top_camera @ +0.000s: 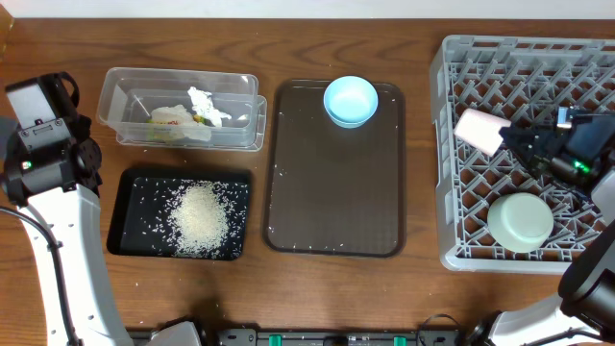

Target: Sort waste into correct bins and load items into the dishwasher rack

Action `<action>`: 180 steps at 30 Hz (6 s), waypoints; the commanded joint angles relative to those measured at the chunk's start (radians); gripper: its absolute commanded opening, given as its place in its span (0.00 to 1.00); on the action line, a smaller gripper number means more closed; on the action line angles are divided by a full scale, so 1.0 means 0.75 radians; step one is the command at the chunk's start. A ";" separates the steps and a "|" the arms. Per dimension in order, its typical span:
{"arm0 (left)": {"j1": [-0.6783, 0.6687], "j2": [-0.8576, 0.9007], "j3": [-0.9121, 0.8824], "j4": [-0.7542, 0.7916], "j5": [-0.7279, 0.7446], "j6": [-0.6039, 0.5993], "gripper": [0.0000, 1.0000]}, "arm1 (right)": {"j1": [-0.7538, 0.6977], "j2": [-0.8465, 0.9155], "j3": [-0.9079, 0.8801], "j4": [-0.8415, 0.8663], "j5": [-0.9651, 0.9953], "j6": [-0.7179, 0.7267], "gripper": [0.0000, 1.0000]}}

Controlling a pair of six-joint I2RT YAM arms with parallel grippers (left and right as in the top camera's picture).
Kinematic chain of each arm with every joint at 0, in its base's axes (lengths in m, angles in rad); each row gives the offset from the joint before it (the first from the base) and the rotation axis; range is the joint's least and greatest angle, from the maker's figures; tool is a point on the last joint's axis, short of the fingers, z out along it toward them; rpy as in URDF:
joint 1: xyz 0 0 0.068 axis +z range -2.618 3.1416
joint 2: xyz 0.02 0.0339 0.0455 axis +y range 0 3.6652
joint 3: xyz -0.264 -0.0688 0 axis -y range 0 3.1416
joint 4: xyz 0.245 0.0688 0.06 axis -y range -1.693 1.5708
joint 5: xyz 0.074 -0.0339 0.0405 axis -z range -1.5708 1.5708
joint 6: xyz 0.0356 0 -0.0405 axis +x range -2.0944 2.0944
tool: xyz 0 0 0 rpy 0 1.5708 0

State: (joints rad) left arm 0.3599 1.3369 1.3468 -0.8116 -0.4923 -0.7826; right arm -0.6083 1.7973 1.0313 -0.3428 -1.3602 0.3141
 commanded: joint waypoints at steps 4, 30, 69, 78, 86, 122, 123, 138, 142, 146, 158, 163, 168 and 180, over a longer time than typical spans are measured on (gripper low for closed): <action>0.006 0.003 0.005 -0.005 -0.002 -0.006 0.95 | -0.082 0.026 -0.006 -0.008 0.098 0.030 0.01; 0.006 0.003 0.005 -0.005 -0.002 -0.006 0.95 | -0.117 -0.518 -0.005 -0.278 0.756 0.109 0.11; 0.006 0.003 0.005 -0.005 -0.002 -0.006 0.95 | 0.309 -0.263 0.003 0.228 1.408 -0.208 0.55; 0.006 0.003 0.005 -0.005 -0.002 -0.006 0.95 | 0.341 -0.263 0.003 0.201 1.393 -0.200 0.18; 0.006 0.003 0.005 -0.005 -0.002 -0.006 0.95 | 0.342 -0.404 0.003 0.098 1.348 -0.131 0.01; 0.006 0.003 0.005 -0.005 -0.002 -0.006 0.95 | 0.225 -0.064 -0.026 -0.066 0.438 -0.229 0.01; 0.006 0.003 0.005 -0.005 -0.002 -0.006 0.95 | 0.215 -0.064 -0.026 -0.095 0.475 -0.229 0.01; 0.006 0.003 0.005 -0.005 -0.002 -0.006 0.95 | 0.090 -0.064 -0.026 -0.209 0.713 -0.235 0.03; 0.006 0.003 0.005 -0.005 -0.002 -0.006 0.95 | 0.090 -0.064 -0.026 -0.182 0.763 -0.248 0.03; 0.006 0.003 0.005 -0.005 -0.002 -0.006 0.95 | 0.090 -0.064 -0.026 -0.159 0.789 -0.246 0.03; 0.006 0.003 0.005 -0.005 -0.002 -0.006 0.95 | 0.089 -0.064 -0.026 -0.122 0.881 -0.230 0.04; 0.006 0.003 0.005 -0.005 -0.002 -0.006 0.95 | 0.089 -0.078 -0.024 -0.150 0.880 -0.221 0.09; 0.006 0.003 0.005 -0.005 -0.002 -0.006 0.95 | 0.089 -0.126 -0.023 -0.190 0.881 -0.215 0.16; 0.006 0.003 0.005 -0.005 -0.002 -0.006 0.95 | 0.089 -0.500 0.016 -0.374 1.079 -0.081 0.41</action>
State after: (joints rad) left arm 0.3599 1.3369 1.3468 -0.8116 -0.4923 -0.7826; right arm -0.5301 1.5028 1.0241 -0.6094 -0.6281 0.2047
